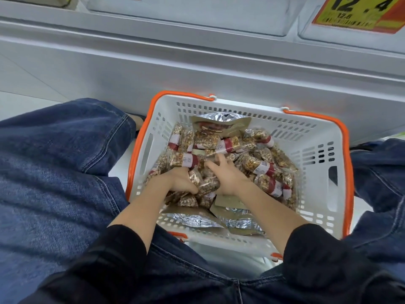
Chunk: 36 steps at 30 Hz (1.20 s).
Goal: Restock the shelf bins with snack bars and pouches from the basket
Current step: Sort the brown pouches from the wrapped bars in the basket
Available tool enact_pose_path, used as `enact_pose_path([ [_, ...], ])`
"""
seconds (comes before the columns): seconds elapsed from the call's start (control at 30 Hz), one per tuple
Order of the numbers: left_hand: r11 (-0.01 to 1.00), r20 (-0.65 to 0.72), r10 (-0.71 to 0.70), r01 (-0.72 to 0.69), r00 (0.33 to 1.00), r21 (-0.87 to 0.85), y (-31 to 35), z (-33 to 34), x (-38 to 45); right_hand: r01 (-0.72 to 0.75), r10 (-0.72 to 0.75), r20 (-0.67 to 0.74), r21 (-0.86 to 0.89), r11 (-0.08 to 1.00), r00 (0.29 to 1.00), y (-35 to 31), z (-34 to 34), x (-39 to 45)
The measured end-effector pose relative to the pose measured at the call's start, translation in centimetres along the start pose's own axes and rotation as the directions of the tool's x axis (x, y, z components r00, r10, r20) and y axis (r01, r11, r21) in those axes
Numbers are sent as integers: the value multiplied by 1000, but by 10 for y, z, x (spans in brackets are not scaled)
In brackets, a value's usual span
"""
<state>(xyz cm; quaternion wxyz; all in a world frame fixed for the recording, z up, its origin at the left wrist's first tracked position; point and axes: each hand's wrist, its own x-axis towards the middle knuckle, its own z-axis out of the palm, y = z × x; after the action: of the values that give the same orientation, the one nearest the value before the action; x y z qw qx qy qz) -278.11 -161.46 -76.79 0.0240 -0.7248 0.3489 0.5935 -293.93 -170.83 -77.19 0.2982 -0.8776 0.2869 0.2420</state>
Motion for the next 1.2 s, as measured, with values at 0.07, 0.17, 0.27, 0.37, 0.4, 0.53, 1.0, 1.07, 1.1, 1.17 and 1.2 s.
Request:
enact_pose_path([
  [0.07, 985, -37, 32, -38, 999, -168, 6, -5, -8, -28, 35, -55, 119, 992, 998, 5, 3, -11],
  [0.17, 911, -109, 55, -95, 993, -401, 15, -19, -25, -39, 121, -167, 426, 904, 979, 10, -9, -29],
  [0.27, 830, -149, 20, -100, 989, -549, 37, -32, -38, -33, 250, -272, 614, 788, 929, 14, -46, -54],
  [0.37, 667, -152, 72, -161, 986, -728, 79, -34, -42, -57, 399, -301, 734, 677, 866, 34, -88, -83],
  [0.4, 625, -150, 115, -189, 982, -757, 99, -32, -45, -56, 473, -282, 811, 583, 835, 45, -99, -93],
  [0.53, 648, -43, 222, -181, 974, -739, 184, -1, -55, -134, 676, -149, 928, 347, 722, 90, -117, -120],
  [1.0, 973, -620, -2, -141, 784, -182, 70, 10, -34, -389, 430, -257, 195, 900, 866, 72, -36, -64],
  [1.07, 994, -688, 38, 45, 725, 102, 23, -6, -32, -470, 470, -190, 48, 881, 862, 73, -12, -58],
  [1.1, 975, -676, 62, 101, 734, 199, 6, -11, -31, -490, 487, -189, 33, 871, 853, 71, -9, -55],
  [1.17, 984, -615, 66, 51, 786, 172, -9, -12, -21, -511, 511, -227, 60, 857, 829, 60, -17, -52],
  [1.2, 999, -595, 39, -22, 803, 36, -7, -8, -19, -506, 502, -282, 63, 860, 818, 54, -22, -48],
])
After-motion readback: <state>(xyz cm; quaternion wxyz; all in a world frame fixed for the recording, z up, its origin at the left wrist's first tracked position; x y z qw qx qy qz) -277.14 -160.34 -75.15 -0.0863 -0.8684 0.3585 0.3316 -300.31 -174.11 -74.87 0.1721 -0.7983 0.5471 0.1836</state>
